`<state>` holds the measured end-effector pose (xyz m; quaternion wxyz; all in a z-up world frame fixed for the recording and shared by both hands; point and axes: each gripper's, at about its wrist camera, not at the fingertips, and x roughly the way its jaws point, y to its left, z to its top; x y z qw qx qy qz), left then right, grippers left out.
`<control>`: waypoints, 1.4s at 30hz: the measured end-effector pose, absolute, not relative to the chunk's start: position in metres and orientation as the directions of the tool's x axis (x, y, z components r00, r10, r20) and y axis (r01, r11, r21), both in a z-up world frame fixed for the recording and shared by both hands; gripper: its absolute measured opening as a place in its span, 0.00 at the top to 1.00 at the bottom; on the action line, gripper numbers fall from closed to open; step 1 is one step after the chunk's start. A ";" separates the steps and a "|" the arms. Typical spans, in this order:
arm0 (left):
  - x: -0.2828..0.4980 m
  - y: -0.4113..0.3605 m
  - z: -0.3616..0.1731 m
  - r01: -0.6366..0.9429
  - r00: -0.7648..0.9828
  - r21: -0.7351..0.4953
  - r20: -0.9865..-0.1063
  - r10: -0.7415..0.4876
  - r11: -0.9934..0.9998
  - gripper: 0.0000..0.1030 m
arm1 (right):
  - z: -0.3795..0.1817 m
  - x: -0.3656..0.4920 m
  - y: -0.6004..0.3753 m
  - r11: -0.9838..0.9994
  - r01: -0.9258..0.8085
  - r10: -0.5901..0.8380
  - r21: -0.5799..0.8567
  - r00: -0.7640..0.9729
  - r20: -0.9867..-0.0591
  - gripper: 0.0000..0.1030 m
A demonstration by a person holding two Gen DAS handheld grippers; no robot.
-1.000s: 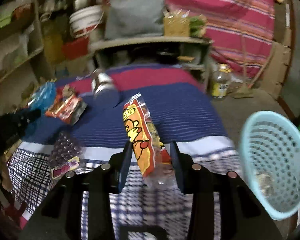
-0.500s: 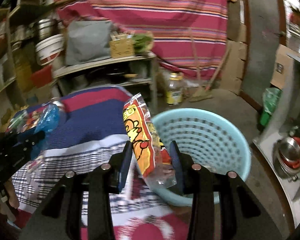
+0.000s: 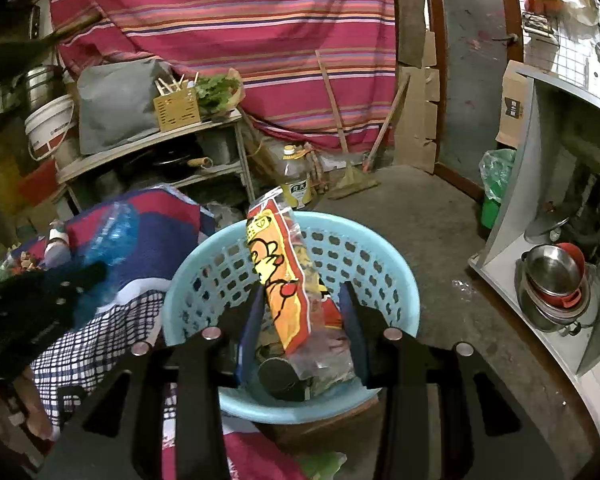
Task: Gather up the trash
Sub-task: 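Carry the blue bag and orange wrapper in both tools over the basket, then open both tools to drop the bag and wrapper into the basket, then move both tools back over the table toward the remaining trash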
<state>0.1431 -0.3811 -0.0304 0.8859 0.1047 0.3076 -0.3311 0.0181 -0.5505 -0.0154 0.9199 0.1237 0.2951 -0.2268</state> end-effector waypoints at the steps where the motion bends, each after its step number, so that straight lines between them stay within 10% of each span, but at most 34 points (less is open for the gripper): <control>1: 0.144 -0.391 -0.031 0.661 0.584 -0.015 -0.617 -0.527 0.751 0.72 | -0.016 0.018 -0.552 0.865 0.492 -0.345 0.095 0.723 -0.598 0.62; 11: 0.142 -0.445 -0.024 0.702 0.573 0.012 -0.603 -0.555 0.712 0.70 | -0.026 0.011 -0.584 0.837 0.532 -0.354 0.129 0.706 -0.614 0.62; 25: 0.154 -0.431 -0.016 0.625 0.640 0.009 -0.578 -0.506 0.781 0.10 | -0.030 0.020 -0.587 0.841 0.525 -0.340 0.134 0.704 -0.624 0.62; 38: 0.146 -0.365 -0.001 0.504 0.777 0.119 -0.494 -0.390 0.855 0.06 | -0.037 0.055 -0.575 0.858 0.491 -0.296 0.153 0.714 -0.634 0.61; 42: 0.143 -0.343 0.002 0.479 0.794 0.130 -0.486 -0.366 0.868 0.05 | -0.035 0.060 -0.569 0.855 0.504 -0.331 0.120 0.710 -0.622 0.37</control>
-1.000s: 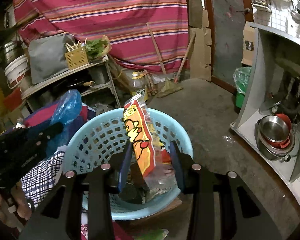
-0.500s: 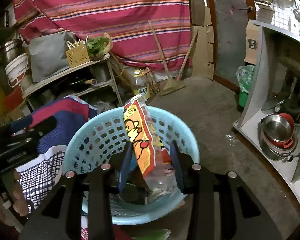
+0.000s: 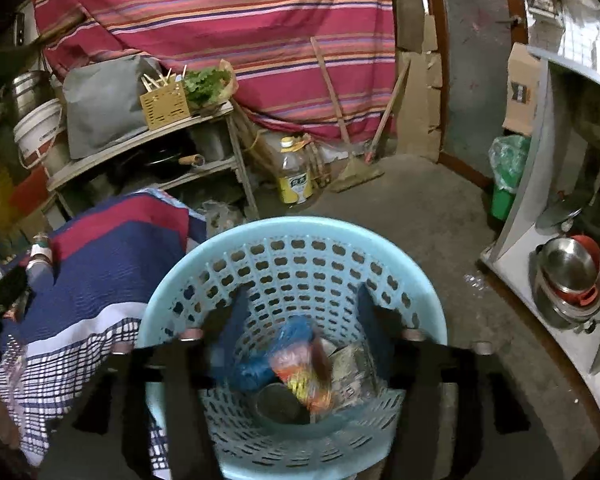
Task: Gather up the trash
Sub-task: 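Move both tools back over the table toward the remaining trash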
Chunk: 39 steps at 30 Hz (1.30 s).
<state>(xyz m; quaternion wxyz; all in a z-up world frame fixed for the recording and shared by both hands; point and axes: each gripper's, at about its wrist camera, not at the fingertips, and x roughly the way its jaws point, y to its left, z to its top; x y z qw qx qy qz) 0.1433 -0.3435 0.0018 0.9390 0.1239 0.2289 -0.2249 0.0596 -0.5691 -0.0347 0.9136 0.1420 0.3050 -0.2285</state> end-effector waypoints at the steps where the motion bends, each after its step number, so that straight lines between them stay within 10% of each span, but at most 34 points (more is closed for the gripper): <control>1: 0.144 -0.336 0.003 0.473 0.794 0.121 -0.488 -0.362 0.873 0.06 | -0.034 0.059 -0.567 0.854 0.506 -0.336 0.118 0.711 -0.617 0.37; 39: 0.235 -0.009 -0.010 -0.010 0.833 0.069 -0.552 0.047 0.998 0.05 | 0.012 0.147 -0.318 0.981 0.153 -0.071 0.121 0.858 -0.509 0.14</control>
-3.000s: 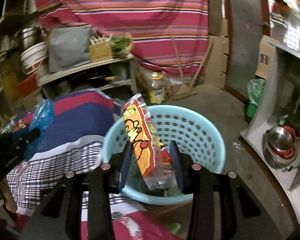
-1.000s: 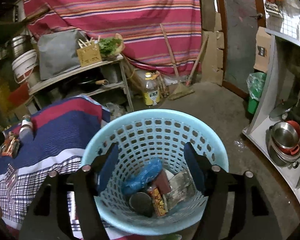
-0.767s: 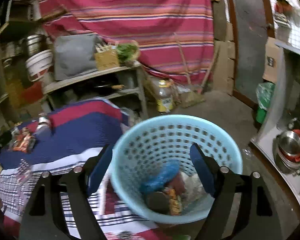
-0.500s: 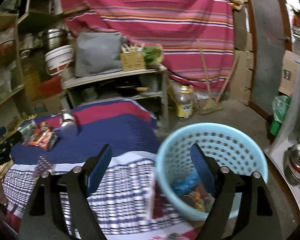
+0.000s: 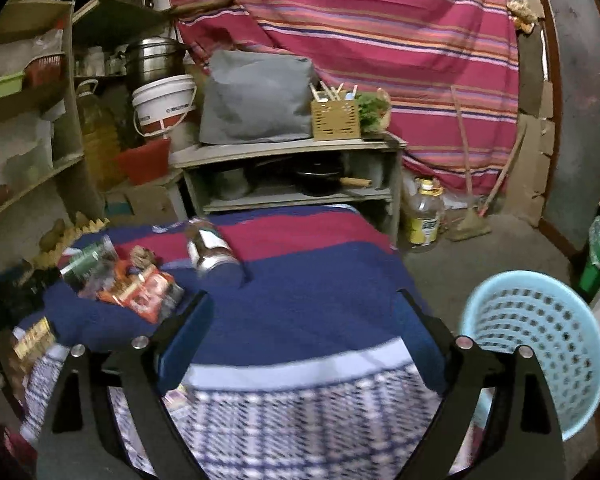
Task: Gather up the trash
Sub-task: 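Move both tools back over the table toward the remaining trash, then grasp the clear plastic bag with the left tool while the right tool grasps the red snack packet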
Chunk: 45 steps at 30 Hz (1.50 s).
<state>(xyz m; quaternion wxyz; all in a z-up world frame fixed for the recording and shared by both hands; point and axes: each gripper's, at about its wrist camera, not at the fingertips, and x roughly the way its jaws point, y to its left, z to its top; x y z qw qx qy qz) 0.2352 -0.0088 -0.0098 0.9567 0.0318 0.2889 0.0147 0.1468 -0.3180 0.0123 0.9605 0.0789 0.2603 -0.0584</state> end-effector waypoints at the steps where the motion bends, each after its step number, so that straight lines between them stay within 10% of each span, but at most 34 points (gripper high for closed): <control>1: 0.239 -0.003 -0.014 -0.015 0.826 0.059 -0.561 0.045 0.998 0.05 | 0.012 0.157 -0.310 0.980 0.145 -0.056 0.135 0.856 -0.514 0.14; 18: 0.321 -0.011 -0.064 0.119 0.728 0.079 -0.684 -0.033 0.990 0.06 | -0.042 0.220 -0.270 0.987 0.142 -0.068 0.070 0.780 -0.622 0.14; 35: 0.325 0.015 -0.071 0.125 0.701 0.050 -0.711 -0.053 0.991 0.94 | -0.048 0.226 -0.244 0.997 0.071 -0.031 0.035 0.756 -0.653 0.14; 45: 0.304 0.046 -0.052 0.092 0.722 -0.002 -0.689 -0.068 0.996 0.95 | -0.050 0.258 -0.183 1.000 -0.025 0.029 0.016 0.719 -0.694 0.14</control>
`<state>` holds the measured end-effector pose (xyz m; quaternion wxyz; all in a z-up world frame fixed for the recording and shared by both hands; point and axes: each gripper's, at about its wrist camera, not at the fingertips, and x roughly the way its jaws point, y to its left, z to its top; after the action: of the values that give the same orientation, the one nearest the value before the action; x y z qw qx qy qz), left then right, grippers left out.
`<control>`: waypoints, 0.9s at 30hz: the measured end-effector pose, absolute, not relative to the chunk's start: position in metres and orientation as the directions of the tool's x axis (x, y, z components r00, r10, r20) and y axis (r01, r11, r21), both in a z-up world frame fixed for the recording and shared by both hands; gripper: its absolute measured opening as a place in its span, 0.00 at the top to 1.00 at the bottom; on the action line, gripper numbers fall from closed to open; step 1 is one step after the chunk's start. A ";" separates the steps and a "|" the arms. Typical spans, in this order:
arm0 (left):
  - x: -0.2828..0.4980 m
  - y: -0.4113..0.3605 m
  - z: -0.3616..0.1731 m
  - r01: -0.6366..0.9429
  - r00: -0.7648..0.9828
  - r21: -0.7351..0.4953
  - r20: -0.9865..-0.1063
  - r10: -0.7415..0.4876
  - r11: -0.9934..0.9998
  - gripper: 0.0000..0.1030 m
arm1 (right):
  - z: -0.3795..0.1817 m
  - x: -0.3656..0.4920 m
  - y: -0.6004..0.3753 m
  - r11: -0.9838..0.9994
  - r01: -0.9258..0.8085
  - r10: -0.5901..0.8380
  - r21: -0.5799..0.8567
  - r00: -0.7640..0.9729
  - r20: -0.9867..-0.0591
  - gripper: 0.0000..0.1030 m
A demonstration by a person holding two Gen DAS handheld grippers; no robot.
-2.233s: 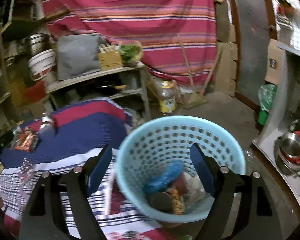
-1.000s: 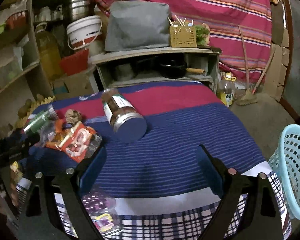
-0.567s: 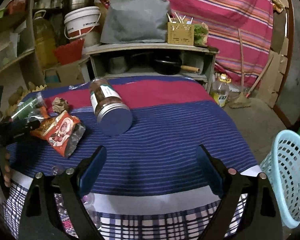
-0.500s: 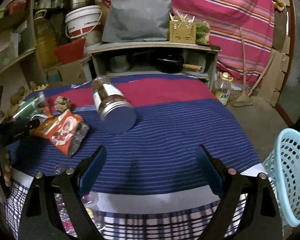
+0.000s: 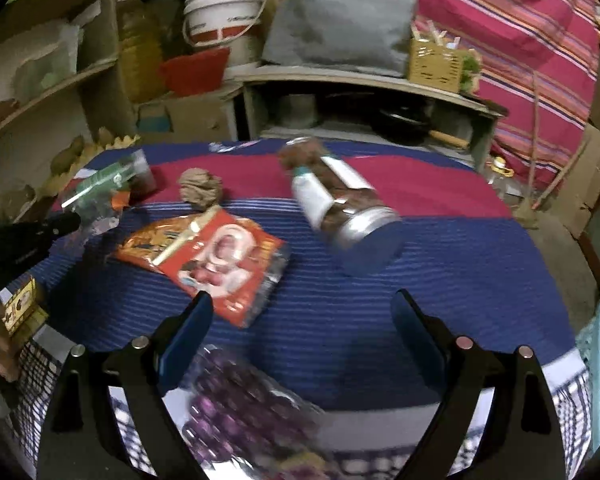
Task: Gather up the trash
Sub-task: 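Grasp the clear plastic bag with the left tool while the right tool grasps the red snack packet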
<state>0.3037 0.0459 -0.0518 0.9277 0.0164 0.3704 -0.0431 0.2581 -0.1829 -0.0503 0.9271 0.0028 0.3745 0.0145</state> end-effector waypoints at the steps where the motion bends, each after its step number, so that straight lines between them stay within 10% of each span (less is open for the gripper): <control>1: 0.303 0.048 -0.051 0.088 0.724 -0.007 -0.686 -0.069 0.996 0.95 | -0.053 0.264 -0.177 0.999 -0.036 0.029 0.005 0.707 -0.706 0.14; 8: 0.299 0.050 -0.049 0.087 0.734 0.008 -0.676 -0.059 0.996 0.95 | -0.070 0.289 -0.168 0.999 -0.011 0.033 0.034 0.644 -0.764 0.22; 19: 0.296 0.048 -0.049 0.093 0.728 0.013 -0.683 -0.059 0.996 0.95 | -0.074 0.295 -0.156 0.998 -0.057 0.064 0.037 0.616 -0.785 0.96; 27: 0.273 0.038 -0.033 0.092 0.743 0.027 -0.668 -0.051 0.995 0.95 | -0.038 0.274 -0.188 0.994 -0.026 0.096 0.107 0.679 -0.728 0.99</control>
<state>0.2734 0.0379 -0.0330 0.9330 0.0289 0.3566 -0.0382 0.2739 -0.1881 -0.0382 0.9152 0.0440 0.3991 0.0334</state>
